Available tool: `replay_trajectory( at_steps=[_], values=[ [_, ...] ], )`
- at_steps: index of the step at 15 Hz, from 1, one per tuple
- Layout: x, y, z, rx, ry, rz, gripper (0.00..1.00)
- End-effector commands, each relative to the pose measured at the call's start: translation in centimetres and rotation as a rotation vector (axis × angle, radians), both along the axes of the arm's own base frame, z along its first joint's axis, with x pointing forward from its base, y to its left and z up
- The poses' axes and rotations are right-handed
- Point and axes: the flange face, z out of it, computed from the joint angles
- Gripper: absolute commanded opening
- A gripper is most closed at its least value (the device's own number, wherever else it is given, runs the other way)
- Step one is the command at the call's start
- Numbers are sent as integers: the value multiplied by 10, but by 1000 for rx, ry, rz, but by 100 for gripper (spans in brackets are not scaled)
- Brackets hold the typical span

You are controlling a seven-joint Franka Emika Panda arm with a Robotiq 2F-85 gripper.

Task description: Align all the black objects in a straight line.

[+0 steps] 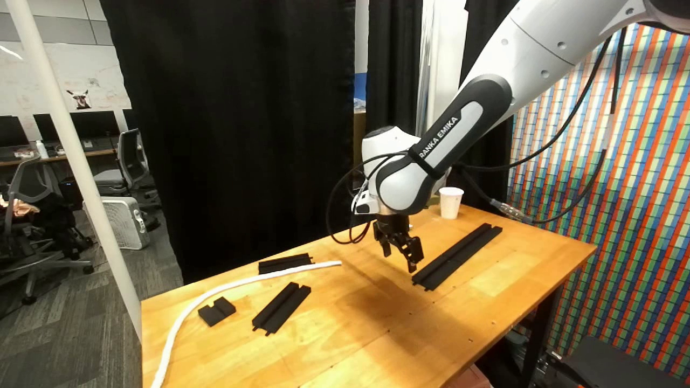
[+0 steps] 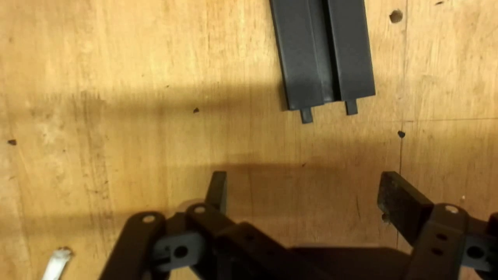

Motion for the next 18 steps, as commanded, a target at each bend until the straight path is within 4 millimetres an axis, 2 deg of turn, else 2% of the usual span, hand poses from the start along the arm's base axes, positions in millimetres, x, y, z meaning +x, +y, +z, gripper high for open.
replay_trajectory(
  at_steps=[1, 4, 6, 10, 18],
  values=[
    [14, 24, 26, -13, -69, -4, 100],
    [20, 40, 45, 53, -170, -22, 100],
    [24, 53, 51, 87, -217, -2, 100],
    [29, 86, 48, 110, -225, 68, 100],
    [35, 170, 39, 142, -203, 199, 100]
  ],
)
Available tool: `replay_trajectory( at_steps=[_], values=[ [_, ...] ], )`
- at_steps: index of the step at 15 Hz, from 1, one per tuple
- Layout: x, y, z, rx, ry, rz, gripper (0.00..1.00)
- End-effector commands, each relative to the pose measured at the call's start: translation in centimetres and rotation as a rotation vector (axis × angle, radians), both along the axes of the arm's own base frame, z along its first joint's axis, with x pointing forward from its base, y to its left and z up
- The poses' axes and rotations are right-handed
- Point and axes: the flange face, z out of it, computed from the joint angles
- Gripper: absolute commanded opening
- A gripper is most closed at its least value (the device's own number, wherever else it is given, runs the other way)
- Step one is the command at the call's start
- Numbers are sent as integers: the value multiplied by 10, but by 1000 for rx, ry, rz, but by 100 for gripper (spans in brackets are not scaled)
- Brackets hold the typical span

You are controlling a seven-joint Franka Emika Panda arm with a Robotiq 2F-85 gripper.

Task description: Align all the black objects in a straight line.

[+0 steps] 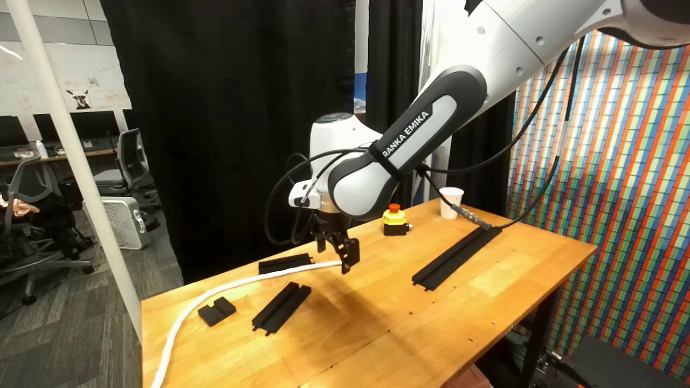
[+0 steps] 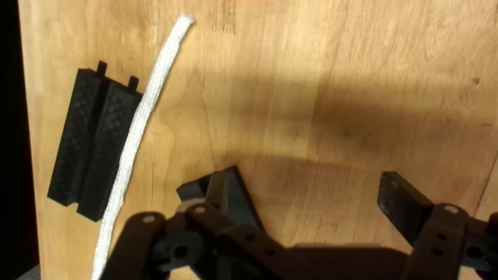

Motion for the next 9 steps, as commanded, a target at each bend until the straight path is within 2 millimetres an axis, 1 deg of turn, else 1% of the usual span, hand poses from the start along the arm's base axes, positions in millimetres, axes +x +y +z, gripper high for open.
replay_trajectory(
  at_steps=[1, 5, 9],
  values=[
    [13, 36, -1, 18, -1, 55, 100],
    [23, 66, -18, 21, 9, 125, 100],
    [34, 84, -35, 33, 34, 182, 100]
  ],
)
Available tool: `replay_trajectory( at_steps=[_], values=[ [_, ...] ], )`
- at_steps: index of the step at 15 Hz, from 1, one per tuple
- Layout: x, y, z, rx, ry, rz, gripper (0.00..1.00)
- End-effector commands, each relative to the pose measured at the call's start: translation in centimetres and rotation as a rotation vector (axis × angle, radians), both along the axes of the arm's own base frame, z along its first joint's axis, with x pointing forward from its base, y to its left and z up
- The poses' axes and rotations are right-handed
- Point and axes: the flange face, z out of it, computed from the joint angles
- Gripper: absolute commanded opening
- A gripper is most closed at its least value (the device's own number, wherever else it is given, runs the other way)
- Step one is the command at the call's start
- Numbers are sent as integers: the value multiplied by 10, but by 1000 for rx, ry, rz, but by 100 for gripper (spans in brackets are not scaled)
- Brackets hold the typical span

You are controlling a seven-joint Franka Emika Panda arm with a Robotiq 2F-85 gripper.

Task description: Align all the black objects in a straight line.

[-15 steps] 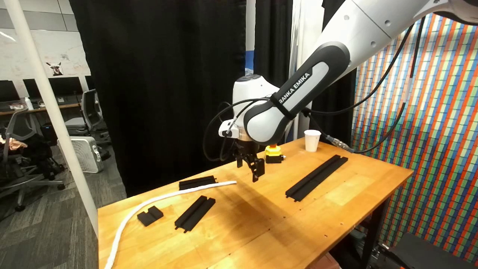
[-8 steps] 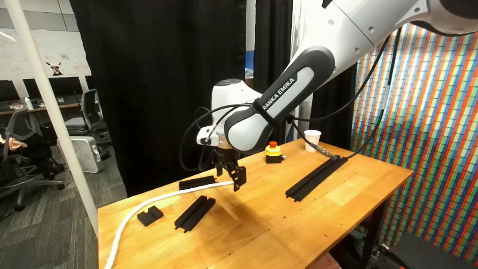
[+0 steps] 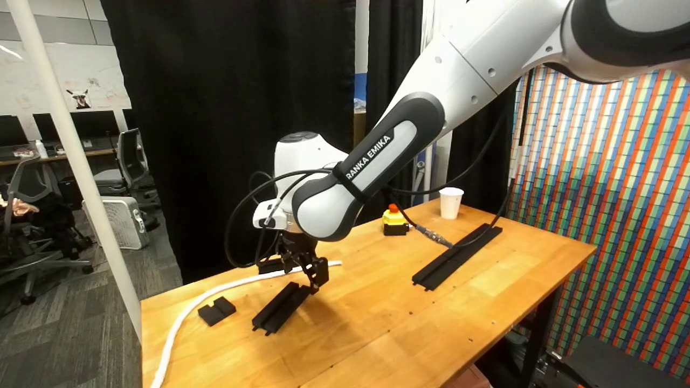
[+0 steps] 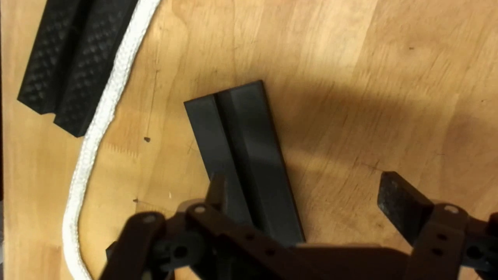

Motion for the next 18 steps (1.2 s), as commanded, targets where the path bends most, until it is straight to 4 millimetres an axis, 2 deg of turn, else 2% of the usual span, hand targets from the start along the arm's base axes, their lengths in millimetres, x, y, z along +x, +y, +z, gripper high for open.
replay_trajectory(
  at_steps=[1, 10, 18],
  values=[
    [21, 19, -10, 2, 17, 61, 100],
    [42, 37, -42, 1, 69, 144, 100],
    [48, 44, -57, -7, 96, 191, 100]
  ],
)
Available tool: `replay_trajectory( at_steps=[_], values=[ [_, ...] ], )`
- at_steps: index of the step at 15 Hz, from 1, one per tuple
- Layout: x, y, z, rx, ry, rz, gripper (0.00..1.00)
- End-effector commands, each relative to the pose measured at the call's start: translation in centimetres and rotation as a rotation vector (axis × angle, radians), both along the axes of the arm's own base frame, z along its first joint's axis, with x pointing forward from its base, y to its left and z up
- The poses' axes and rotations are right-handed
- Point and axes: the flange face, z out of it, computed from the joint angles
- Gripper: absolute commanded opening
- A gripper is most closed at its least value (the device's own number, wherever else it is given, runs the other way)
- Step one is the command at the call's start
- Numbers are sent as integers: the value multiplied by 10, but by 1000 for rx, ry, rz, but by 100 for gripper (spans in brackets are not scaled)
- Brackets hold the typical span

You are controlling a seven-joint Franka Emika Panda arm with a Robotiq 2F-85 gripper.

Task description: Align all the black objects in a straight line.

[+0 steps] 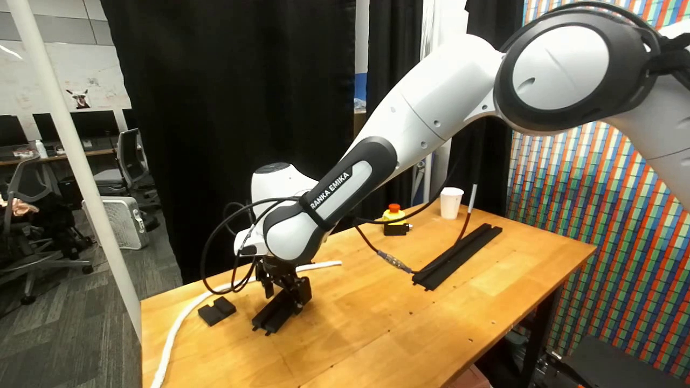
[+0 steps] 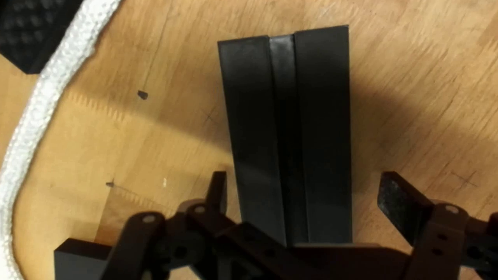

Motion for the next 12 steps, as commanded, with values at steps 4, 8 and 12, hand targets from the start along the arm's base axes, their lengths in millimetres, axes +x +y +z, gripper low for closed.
replay_trajectory(
  at_steps=[4, 8, 12],
  values=[
    [11, 9, -3, 2, 19, 38, 75],
    [13, 7, -3, -8, 36, 39, 49],
    [13, 0, 0, -37, 61, -6, 46]
  ],
)
